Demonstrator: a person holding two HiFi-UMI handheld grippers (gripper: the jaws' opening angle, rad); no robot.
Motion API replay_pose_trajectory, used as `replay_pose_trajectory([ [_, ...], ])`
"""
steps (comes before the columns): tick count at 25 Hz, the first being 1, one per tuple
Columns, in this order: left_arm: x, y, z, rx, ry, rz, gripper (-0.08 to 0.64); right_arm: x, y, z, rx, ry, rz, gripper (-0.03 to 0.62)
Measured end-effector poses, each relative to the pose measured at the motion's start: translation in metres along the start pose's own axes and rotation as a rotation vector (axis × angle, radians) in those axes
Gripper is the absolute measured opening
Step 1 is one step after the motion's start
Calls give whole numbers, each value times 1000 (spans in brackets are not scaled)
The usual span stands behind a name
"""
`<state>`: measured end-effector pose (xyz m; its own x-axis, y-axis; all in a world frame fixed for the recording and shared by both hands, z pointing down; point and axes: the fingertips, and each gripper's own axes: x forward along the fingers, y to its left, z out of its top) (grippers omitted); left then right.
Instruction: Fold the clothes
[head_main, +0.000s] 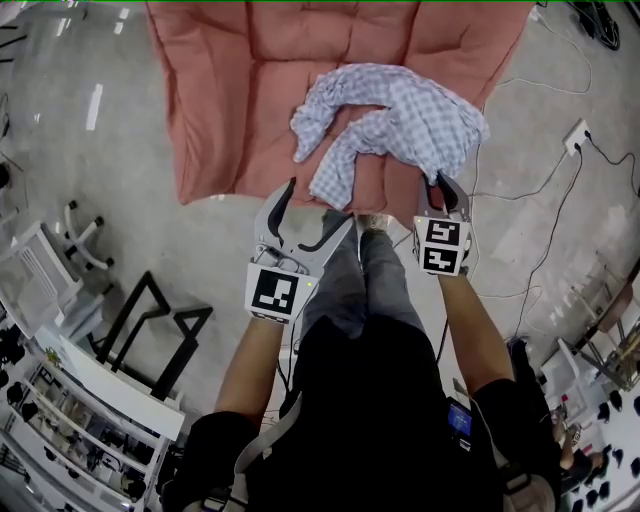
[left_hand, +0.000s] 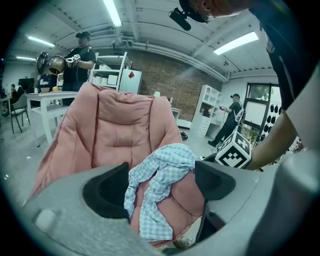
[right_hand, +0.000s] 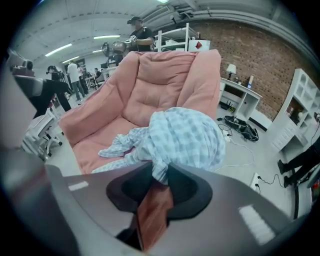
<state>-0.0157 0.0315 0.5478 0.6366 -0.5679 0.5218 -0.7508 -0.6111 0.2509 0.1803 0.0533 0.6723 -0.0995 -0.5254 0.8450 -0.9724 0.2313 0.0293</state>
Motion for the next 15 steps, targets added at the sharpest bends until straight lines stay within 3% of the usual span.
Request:
replay_pose_trajectory([
  [4,7,1,2,10,5,-25,422,-13,-11,1,11,-11,-17,64],
  [15,43,-18,41,94,11,-176,411,-69,-75,51,76,-81,-135,55],
])
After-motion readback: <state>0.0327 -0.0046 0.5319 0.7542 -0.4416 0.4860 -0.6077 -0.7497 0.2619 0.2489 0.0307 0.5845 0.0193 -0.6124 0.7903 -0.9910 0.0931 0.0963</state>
